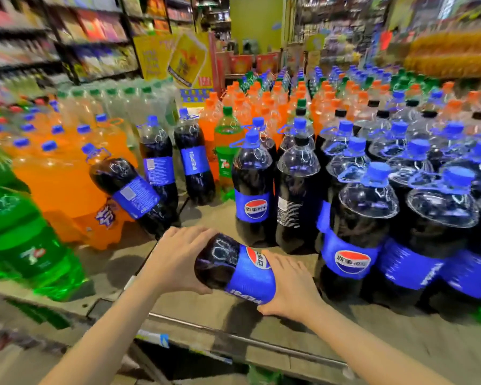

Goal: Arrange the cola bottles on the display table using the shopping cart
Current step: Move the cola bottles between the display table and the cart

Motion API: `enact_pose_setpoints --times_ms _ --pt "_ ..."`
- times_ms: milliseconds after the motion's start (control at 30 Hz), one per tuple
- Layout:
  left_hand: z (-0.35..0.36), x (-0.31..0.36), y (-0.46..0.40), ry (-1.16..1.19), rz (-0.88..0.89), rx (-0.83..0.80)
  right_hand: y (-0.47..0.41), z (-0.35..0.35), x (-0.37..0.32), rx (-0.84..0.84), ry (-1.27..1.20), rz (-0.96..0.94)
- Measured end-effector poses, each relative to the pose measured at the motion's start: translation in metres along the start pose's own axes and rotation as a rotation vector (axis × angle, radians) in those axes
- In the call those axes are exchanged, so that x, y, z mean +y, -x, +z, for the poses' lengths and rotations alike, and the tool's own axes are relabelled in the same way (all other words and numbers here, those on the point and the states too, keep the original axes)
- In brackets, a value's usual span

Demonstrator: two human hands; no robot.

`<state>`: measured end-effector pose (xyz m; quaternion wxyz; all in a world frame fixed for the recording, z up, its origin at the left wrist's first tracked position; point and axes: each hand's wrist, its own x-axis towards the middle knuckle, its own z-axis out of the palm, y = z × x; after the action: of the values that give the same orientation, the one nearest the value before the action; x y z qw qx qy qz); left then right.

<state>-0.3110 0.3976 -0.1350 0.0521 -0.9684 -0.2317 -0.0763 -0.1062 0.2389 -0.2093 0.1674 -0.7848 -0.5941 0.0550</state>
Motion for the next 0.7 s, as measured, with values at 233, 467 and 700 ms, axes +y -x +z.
enact_pose_setpoints --times_ms 233,467,700 --pt "-0.036 -0.04 -0.042 -0.222 0.098 0.046 -0.06 0.014 -0.019 0.107 -0.128 0.032" --pt "-0.057 -0.039 -0.077 -0.312 0.289 0.172 -0.085 0.005 -0.045 0.26 -0.36 0.066" --pt "-0.047 -0.009 -0.08 0.785 -0.08 0.296 -0.068 0.007 -0.029 0.456 -0.664 0.127"
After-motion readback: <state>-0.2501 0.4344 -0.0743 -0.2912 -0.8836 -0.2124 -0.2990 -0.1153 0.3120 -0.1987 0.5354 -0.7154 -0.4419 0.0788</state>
